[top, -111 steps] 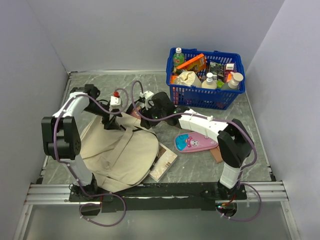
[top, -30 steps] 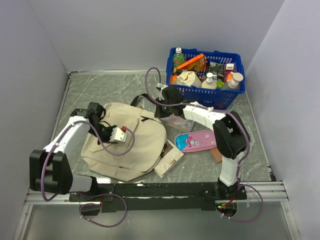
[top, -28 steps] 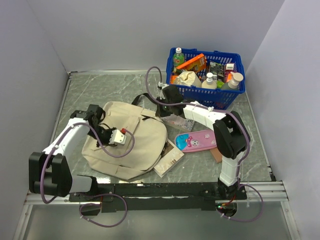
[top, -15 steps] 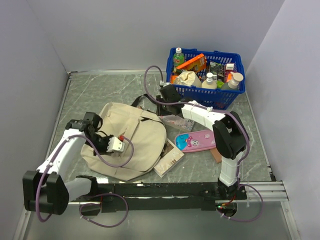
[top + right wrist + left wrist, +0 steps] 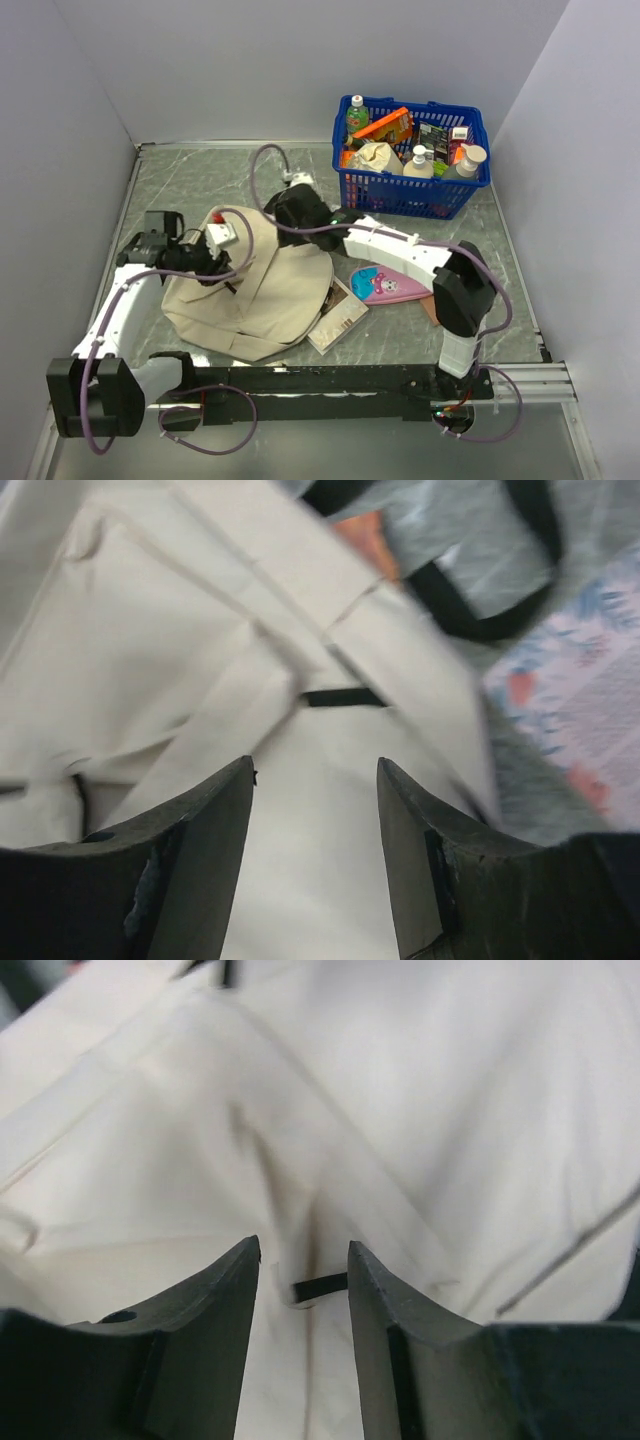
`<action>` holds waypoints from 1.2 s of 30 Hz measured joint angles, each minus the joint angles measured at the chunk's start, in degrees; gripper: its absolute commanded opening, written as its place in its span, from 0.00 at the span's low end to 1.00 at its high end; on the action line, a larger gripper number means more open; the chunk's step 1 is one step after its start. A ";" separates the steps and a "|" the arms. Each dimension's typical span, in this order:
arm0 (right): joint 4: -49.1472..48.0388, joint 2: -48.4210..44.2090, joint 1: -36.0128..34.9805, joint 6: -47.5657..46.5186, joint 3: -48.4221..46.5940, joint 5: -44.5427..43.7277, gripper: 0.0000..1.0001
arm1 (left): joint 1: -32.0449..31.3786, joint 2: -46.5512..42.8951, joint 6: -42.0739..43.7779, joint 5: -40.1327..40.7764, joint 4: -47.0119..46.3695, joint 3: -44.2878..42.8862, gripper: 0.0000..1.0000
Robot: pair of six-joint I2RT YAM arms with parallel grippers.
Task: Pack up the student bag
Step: Unzip the student bag at the center of the board, then pick up the personal item from the center of the board.
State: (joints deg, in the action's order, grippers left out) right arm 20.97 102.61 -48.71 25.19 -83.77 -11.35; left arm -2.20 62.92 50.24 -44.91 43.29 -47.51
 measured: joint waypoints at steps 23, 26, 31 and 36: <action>7.37 17.62 -12.46 1.44 -20.02 -8.28 0.51 | 21.40 5.22 -16.39 -3.19 -16.52 7.15 0.41; 9.27 22.27 -13.33 0.02 -25.51 -11.32 0.50 | 21.49 5.22 -16.35 -3.19 -16.50 7.15 0.41; 13.35 25.27 -14.67 -1.60 -27.85 -16.85 0.48 | 21.51 5.51 -15.61 -2.71 -16.52 7.15 0.41; 13.14 24.50 -15.91 -2.56 -23.56 -22.03 0.47 | 21.51 7.19 -15.08 -1.22 -16.96 7.15 0.42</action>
State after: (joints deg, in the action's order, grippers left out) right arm 34.11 127.11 -64.62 22.63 -107.33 -33.39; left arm 19.31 70.11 35.16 -46.13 26.33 -40.36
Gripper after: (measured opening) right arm 0.477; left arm 0.416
